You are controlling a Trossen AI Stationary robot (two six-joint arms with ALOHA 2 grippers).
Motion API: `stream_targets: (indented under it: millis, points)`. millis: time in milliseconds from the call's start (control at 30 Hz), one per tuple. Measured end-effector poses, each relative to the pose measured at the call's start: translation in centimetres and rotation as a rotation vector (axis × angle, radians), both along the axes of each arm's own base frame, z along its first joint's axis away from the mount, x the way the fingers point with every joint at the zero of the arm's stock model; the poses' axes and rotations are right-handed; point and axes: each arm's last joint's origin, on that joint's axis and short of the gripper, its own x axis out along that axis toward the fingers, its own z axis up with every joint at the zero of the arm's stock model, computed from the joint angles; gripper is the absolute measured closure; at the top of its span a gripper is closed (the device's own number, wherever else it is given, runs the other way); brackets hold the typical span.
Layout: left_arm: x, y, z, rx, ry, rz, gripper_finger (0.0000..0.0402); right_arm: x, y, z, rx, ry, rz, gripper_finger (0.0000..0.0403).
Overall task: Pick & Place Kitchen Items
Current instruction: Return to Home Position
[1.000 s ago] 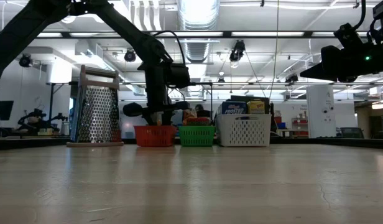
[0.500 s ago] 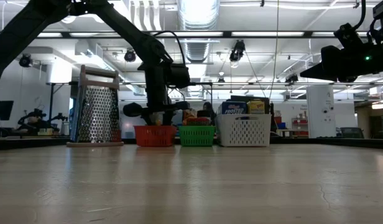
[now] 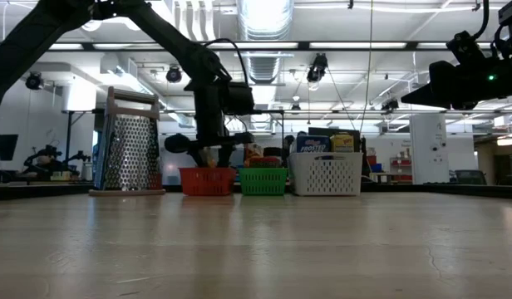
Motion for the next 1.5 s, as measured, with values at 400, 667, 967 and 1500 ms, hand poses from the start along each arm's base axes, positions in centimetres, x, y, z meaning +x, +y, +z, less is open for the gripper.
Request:
stream_targets:
  millis: [400,667,967,1500]
  points:
    - [0.8,-0.8,3.3,0.042,0.055,-0.019,0.0254,0.0,0.0,0.0,0.0,0.0,0.0,0.0394]
    - [1.2,-3.7,9.9,0.187,0.059,-0.078,0.0255,0.0,0.0,0.0,0.0,0.0,0.0,0.0394]
    - [-0.5,-14.1,16.8,0.547,0.064,-0.37,0.0324,0.0,0.0,0.0,0.0,-0.001,0.0,0.0394]
    - [-11.5,-20.1,26.8,0.731,-0.321,-0.623,0.0399,0.0,0.0,0.0,0.0,-0.001,0.0,0.0394]
